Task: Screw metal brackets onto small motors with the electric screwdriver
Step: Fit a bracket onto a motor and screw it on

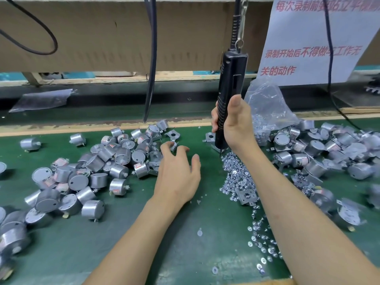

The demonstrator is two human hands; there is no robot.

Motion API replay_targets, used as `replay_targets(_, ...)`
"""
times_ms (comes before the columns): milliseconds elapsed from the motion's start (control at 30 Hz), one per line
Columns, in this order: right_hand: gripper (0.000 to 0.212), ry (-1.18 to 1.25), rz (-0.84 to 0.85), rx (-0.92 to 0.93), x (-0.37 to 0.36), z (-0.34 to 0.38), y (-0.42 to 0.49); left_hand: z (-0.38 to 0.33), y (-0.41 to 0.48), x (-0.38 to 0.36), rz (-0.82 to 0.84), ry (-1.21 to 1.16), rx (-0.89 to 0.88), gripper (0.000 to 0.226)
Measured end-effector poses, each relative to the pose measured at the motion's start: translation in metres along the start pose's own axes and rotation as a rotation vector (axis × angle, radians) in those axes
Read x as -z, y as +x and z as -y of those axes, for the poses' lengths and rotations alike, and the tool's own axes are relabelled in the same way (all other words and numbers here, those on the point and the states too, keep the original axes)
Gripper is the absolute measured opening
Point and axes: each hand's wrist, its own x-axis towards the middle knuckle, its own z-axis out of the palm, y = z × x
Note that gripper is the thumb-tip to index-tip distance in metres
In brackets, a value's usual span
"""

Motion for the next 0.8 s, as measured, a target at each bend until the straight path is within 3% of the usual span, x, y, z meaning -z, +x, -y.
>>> replay_targets(133, 0.109, 0.006, 0.012, 0.006, -0.002, 0.005, 0.000, -0.004, 0.021, 0.011, -0.210, 0.224, -0.188, 0.029)
replay_targets(267, 0.103, 0.020, 0.025, 0.006, -0.006, 0.010, -0.002, 0.003, 0.054, 0.015, -0.052, 0.518, -0.152, 0.041)
replay_targets(433, 0.103, 0.062, 0.056, 0.012, -0.013, 0.010, -0.008, 0.020, 0.071, 0.011, 0.147, 0.677, -0.151, 0.046)
replay_targets(633, 0.122, 0.055, 0.080, -0.009, -0.017, 0.008, -0.012, 0.023, 0.072, 0.011, 0.109, 0.713, -0.180, 0.039)
replay_targets(800, 0.111, 0.071, 0.076, -0.033, -0.017, 0.007, -0.014, 0.021, 0.071, 0.015, 0.086, 0.636, -0.205, 0.042)
